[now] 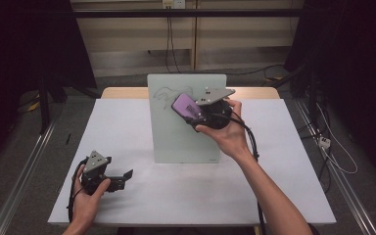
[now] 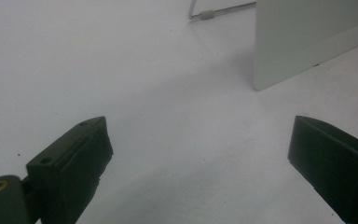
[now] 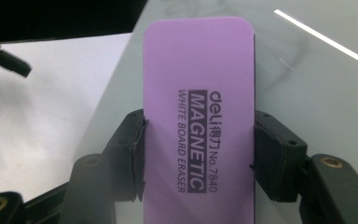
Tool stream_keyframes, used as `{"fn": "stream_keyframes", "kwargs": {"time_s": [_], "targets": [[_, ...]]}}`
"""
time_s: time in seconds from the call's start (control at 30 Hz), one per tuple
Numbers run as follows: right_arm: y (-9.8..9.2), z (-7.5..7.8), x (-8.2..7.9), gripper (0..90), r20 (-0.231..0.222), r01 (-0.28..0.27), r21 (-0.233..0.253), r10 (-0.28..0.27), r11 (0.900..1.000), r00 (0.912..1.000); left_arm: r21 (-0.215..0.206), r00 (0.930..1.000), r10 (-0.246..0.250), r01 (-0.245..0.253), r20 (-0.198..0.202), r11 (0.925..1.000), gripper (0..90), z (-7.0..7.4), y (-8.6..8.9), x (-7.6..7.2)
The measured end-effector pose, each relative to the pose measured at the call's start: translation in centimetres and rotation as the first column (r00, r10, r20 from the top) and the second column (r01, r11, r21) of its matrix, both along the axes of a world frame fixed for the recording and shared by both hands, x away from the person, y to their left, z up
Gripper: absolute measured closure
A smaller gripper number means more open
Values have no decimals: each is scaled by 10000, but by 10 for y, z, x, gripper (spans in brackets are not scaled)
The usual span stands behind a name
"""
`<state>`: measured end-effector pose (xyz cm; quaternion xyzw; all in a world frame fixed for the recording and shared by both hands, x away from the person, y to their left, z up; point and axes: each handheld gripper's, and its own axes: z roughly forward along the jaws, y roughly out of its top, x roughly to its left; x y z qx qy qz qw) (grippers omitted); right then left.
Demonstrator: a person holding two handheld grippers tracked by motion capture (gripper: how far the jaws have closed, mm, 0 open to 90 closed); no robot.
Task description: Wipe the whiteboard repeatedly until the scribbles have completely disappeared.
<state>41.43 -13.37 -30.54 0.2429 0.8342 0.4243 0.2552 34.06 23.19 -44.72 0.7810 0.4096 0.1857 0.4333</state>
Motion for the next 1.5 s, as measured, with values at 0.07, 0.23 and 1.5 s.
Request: {"fn": "stream_keyframes", "kwargs": {"time_s": [0.07, 0.23, 1.5], "targets": [[-4, 6, 1, 421, 145, 204, 79, -205, 9998, 9997, 11, 10000, -7, 8, -23, 10000, 55, 0, 0, 0], [-13, 22, 5, 421, 349, 554, 210, -561, 9982, 9978, 49, 10000, 13, -13, -38, 10000, 55, 0, 0, 1], [33, -1, 5, 420, -233, -326, -411, 317, 9986, 9992, 133, 9999, -140, 141, -67, 9998, 55, -2, -5, -1]]}}
